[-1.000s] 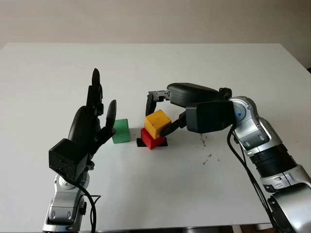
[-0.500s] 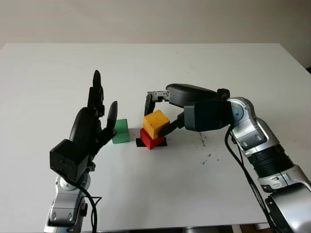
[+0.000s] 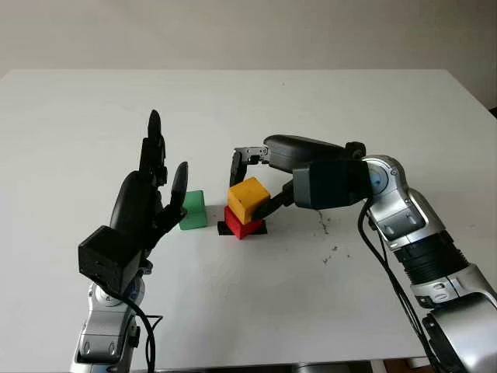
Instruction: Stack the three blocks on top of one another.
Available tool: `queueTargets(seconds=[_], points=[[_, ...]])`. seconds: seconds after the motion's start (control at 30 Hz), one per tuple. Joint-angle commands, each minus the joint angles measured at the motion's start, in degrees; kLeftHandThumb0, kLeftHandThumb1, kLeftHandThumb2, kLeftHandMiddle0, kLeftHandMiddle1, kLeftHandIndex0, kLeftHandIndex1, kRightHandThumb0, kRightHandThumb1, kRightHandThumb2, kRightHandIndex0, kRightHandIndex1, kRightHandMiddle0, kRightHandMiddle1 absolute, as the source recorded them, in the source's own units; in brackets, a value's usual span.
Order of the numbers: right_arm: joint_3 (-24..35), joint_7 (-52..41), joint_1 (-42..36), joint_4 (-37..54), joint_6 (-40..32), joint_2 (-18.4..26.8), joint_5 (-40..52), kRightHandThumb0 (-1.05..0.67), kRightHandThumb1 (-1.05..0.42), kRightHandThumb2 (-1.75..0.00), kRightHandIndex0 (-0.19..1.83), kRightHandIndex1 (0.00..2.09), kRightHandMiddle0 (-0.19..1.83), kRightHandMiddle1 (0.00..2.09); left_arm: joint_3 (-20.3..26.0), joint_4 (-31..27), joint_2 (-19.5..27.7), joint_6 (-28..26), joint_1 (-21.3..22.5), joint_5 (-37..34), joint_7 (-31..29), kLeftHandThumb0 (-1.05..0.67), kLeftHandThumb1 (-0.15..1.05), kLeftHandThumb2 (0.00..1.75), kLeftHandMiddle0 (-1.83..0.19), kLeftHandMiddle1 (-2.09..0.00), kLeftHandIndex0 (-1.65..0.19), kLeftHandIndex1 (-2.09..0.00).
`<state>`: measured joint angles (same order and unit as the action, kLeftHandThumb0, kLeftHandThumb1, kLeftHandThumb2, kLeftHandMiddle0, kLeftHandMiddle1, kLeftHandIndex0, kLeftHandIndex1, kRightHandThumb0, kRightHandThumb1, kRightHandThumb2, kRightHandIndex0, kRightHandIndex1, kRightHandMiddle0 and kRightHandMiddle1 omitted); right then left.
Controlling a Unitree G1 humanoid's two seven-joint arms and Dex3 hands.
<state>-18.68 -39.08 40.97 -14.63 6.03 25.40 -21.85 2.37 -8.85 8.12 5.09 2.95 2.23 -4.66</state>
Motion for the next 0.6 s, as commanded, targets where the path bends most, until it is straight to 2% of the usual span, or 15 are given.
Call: queueTargets(seconds=[0.0, 0.3, 0.4, 0.5, 0.57], points=[[-0.6, -0.5, 0.5, 1.0, -0.7, 0.0, -0.2, -0.44, -0.95, -0.05, 0.27, 0.05, 0.35, 1.46, -0.2, -0.2, -0.1, -0.3, -0.3, 0.0, 0.0, -0.72, 1.05, 0.68, 0.19, 0.00, 0.19, 0.00], [-0.5, -0.5, 0.4, 0.8, -0.9, 0.0, -0.2, -0.43, -0.95, -0.05, 0.27, 0.05, 0.35, 1.44, -0.5, -1.7, -0.2, -1.7, -1.3, 0.4, 0.2, -0.74, 1.05, 0.66, 0.19, -0.01, 0.19, 0.00], [-0.7, -1.5, 0.7, 0.9, -2.2, 0.1, -0.4, -0.44, -0.95, -0.05, 0.25, 0.04, 0.30, 1.37, -0.5, -1.6, 0.0, -1.4, -1.4, 0.4, 0.0, -0.74, 1.05, 0.66, 0.19, -0.01, 0.19, 0.00], [-0.6, -2.6, 0.8, 1.2, -3.9, 0.0, 0.0, -0.50, -0.92, -0.05, 0.16, 0.02, 0.12, 1.10, -0.4, -1.3, -0.1, -1.1, -1.3, 0.1, -0.1, -0.74, 1.05, 0.66, 0.19, -0.01, 0.19, 0.00], [-0.8, -2.9, 0.8, 1.3, -3.9, 0.2, -0.2, -0.57, -0.89, -0.05, 0.06, 0.02, 0.04, 0.75, -0.4, -1.3, -0.3, -1.3, -1.3, -0.2, -0.1, -0.74, 1.05, 0.65, 0.19, -0.02, 0.19, 0.00]])
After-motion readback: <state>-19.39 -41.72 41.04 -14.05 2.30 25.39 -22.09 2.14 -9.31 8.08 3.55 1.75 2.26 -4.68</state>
